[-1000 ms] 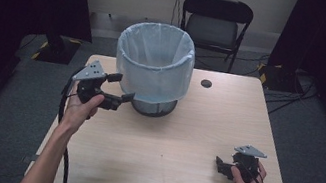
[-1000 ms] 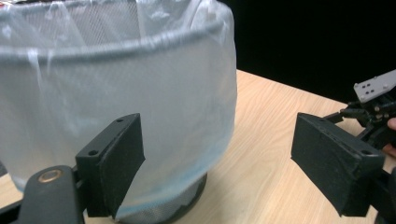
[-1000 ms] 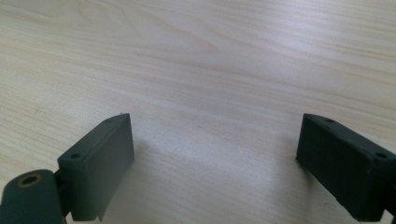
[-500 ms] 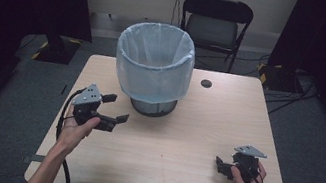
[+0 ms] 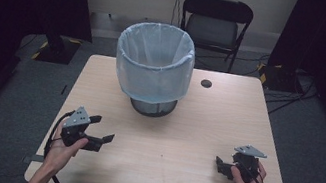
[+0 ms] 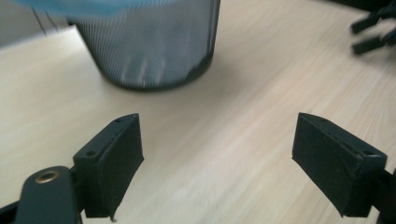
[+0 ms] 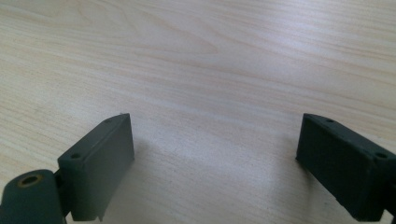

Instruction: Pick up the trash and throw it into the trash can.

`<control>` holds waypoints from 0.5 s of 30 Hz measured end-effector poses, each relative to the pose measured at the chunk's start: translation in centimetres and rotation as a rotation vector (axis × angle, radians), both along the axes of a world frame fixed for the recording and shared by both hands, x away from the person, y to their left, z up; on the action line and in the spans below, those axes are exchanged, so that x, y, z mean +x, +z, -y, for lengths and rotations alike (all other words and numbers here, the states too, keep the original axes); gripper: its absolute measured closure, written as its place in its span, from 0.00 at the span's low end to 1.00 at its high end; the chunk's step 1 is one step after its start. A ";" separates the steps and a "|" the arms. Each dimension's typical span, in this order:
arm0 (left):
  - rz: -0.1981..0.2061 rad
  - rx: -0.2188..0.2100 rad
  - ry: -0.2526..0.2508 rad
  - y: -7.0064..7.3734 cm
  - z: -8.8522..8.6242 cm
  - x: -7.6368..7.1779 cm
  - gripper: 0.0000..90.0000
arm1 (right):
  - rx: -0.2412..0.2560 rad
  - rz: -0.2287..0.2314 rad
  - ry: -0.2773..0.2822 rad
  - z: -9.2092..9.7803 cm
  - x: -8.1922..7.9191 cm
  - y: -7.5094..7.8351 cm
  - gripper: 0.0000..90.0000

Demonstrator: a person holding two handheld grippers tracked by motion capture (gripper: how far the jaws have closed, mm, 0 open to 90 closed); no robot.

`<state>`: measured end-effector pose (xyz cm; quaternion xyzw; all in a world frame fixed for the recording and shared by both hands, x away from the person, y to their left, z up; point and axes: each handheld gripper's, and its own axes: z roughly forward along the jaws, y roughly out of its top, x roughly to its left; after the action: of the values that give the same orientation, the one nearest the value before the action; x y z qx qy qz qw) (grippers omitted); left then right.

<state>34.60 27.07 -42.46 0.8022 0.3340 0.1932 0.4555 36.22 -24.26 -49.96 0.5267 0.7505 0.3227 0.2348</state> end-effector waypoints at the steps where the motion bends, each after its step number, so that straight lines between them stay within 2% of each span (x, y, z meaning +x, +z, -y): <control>1: -0.015 -0.001 0.007 -0.5 -0.3 -0.2 0.18 | 0.000 0.000 0.000 0.0 0.0 0.0 0.11; 7: -0.085 0.030 0.044 -3.0 -1.1 -0.8 0.18 | -0.001 0.000 0.000 0.0 0.0 0.0 0.11; 9: -0.108 0.078 0.037 -3.8 -1.2 -0.8 0.18 | 0.000 0.000 0.000 0.0 0.0 0.0 0.11; 11: -0.128 0.090 0.048 -4.6 -1.2 -0.9 0.18 | 0.000 0.000 0.000 0.0 0.0 0.0 0.11; 14: -0.159 0.086 0.062 -5.3 -1.4 -0.8 0.18 | -0.001 0.000 0.000 0.0 0.0 0.0 0.11; 15: -0.161 0.099 0.066 -5.4 -1.5 -0.8 0.18 | 0.000 0.000 0.000 0.0 0.0 0.0 0.11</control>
<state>33.82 28.58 -47.91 0.8253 0.3857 0.1591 0.3805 36.23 -24.26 -49.96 0.5267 0.7505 0.3227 0.2348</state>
